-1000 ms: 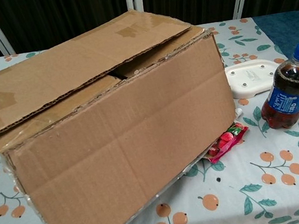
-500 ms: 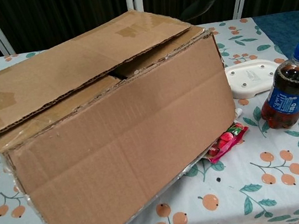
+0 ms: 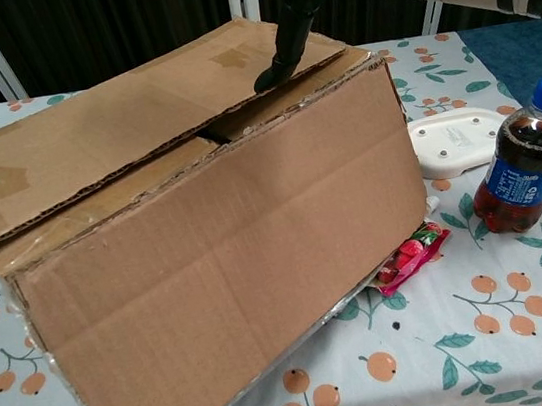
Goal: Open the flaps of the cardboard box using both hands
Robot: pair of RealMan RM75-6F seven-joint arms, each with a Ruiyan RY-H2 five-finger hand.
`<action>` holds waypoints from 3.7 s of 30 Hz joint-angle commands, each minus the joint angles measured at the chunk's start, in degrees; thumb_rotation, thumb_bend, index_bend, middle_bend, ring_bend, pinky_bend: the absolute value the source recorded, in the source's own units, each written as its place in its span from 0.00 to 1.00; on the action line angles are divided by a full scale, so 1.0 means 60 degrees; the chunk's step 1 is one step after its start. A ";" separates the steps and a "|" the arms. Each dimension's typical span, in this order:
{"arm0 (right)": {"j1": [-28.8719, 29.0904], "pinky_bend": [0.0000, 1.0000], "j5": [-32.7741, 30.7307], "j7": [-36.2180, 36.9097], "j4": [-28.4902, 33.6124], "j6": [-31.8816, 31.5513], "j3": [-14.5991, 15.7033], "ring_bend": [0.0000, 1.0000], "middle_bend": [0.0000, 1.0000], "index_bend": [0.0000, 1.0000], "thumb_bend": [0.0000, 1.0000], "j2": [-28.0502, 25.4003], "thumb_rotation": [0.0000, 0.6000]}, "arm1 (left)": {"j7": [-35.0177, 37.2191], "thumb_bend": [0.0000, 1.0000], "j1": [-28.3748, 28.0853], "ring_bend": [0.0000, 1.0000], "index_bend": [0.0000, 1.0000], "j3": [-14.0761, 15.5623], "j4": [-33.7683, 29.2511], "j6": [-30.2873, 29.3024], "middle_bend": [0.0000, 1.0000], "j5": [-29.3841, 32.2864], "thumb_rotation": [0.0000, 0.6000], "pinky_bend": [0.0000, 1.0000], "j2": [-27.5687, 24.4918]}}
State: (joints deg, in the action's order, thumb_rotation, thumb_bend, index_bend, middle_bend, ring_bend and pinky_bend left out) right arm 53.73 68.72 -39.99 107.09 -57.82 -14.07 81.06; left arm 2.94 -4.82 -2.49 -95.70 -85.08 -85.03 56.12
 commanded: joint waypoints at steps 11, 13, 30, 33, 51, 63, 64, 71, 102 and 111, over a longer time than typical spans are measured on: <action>0.0332 0.00 -0.0585 -0.0336 -0.0543 0.0170 0.0250 0.00 0.00 0.00 0.00 0.0543 1.00 | 0.0251 0.07 0.0068 0.15 0.15 0.0000 0.0212 -0.0053 0.19 0.0012 0.85 0.23 0.0037; 0.0400 0.00 -0.0671 -0.0461 -0.0676 0.0212 0.0302 0.00 0.00 0.00 0.00 0.0620 1.00 | 0.0275 0.07 0.0082 0.15 0.15 -0.0004 0.0224 -0.0058 0.19 0.0033 0.85 0.23 0.0008; 0.0832 0.00 -0.0555 -0.0787 -0.1860 -0.0610 -0.0232 0.00 0.00 0.00 0.03 0.1848 1.00 | 0.0744 0.07 0.0113 0.15 0.15 -0.0082 0.0501 -0.0103 0.19 0.0048 0.86 0.23 -0.0130; 0.1053 0.00 -0.0807 -0.0949 -0.1993 -0.0504 -0.0479 0.00 0.00 0.00 0.04 0.1919 1.00 | 0.0797 0.07 0.0134 0.15 0.15 -0.0092 0.0537 -0.0122 0.19 0.0067 0.86 0.23 -0.0185; 0.3071 0.00 -0.1930 -0.2109 -0.3495 -0.0487 -0.1933 0.00 0.00 0.00 0.03 0.2983 1.00 | 0.1108 0.07 0.0268 0.15 0.15 -0.0137 0.0801 -0.0198 0.19 0.0217 0.85 0.23 -0.0249; 0.4084 0.00 -0.1922 -0.1475 -0.5368 -0.0921 -0.2533 0.00 0.00 0.00 0.03 0.4174 1.00 | 0.1092 0.07 0.0352 0.15 0.15 -0.0042 0.0838 -0.0180 0.19 0.0158 0.85 0.23 -0.0392; 0.4225 0.00 -0.1881 -0.1410 -0.5675 -0.0925 -0.2561 0.00 0.00 0.00 0.04 0.4338 1.00 | 0.1073 0.07 0.0356 0.15 0.15 -0.0041 0.0824 -0.0180 0.19 0.0154 0.86 0.23 -0.0416; 0.5298 0.00 -0.1471 -0.1074 -0.8025 -0.0664 -0.2728 0.00 0.00 0.00 0.13 0.5276 1.00 | 0.1017 0.07 0.0388 0.15 0.15 -0.0062 0.0702 -0.0212 0.19 0.0189 0.85 0.23 -0.0548; -0.1383 0.00 -0.2233 -0.0587 0.1959 -0.3008 -0.1088 0.00 0.00 0.00 0.21 -0.3654 1.00 | 0.1253 0.17 -0.1482 0.16 0.22 -0.0836 -0.0285 0.0754 0.21 -0.1104 1.00 0.24 -0.0188; -0.4251 0.00 -0.0379 0.3521 0.2207 -0.2252 0.0497 0.00 0.00 0.00 0.19 -0.6669 1.00 | 0.0702 0.18 -0.3211 0.21 0.29 -0.1049 -0.0095 0.2056 0.28 -0.2048 1.00 0.29 0.0780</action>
State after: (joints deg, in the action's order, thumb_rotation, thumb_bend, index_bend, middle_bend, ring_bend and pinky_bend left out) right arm 35.87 59.86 -29.22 119.50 -72.37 -16.13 46.68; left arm 7.00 -21.74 -8.62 -96.30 -75.24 -96.29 59.67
